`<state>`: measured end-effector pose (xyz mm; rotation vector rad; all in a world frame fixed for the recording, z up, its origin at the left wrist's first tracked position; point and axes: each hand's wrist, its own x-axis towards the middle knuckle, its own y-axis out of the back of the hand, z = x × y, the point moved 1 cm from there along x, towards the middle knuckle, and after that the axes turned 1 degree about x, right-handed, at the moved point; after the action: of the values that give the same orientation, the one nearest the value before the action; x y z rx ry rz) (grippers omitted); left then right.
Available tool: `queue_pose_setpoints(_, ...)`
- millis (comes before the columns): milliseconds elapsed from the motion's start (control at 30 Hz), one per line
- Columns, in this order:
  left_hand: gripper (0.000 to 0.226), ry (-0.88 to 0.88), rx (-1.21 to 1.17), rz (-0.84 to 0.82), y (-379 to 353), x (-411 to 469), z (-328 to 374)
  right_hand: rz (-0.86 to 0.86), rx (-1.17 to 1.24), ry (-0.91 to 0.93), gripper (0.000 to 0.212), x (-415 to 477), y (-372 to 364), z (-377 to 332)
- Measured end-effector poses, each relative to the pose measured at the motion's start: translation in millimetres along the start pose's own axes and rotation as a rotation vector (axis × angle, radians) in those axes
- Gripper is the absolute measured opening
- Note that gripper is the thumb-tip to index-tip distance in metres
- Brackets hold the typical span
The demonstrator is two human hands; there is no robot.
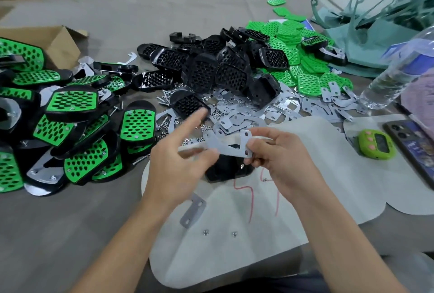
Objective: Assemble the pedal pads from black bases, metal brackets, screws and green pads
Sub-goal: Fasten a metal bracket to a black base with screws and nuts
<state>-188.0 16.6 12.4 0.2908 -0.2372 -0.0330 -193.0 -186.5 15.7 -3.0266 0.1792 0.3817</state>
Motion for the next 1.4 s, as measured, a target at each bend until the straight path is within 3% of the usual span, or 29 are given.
queue_pose_setpoints(67,0.046,0.399,-0.347,-0.052,1,5,-4,-0.014,-0.037,0.018,0.017,-1,1,7)
queue_pose_setpoints(100,0.036,0.497,-0.355,-0.078,2,7,-5,-0.02,-0.057,0.027,0.016,-1,0,10)
queue_pose_setpoints(267,0.01,0.605,-0.203,-0.052,0,9,-10,0.123,-0.356,0.05,0.009,4,-3,20)
queue_pose_setpoints(433,0.019,0.598,-0.09,-0.017,-4,7,-11,0.205,-0.448,0.072,0.01,8,-7,29)
queue_pose_setpoints(667,0.018,0.492,0.289,-0.083,-7,10,-10,0.215,-0.459,0.082,0.013,8,-9,30)
queue_pose_setpoints(1067,0.013,0.421,0.49,-0.089,-8,11,-6,0.25,-0.579,0.071,0.013,14,-13,26)
queue_pose_setpoints(1400,0.005,0.392,0.473,-0.076,-9,12,-20,0.272,-0.546,0.062,0.012,12,-14,30)
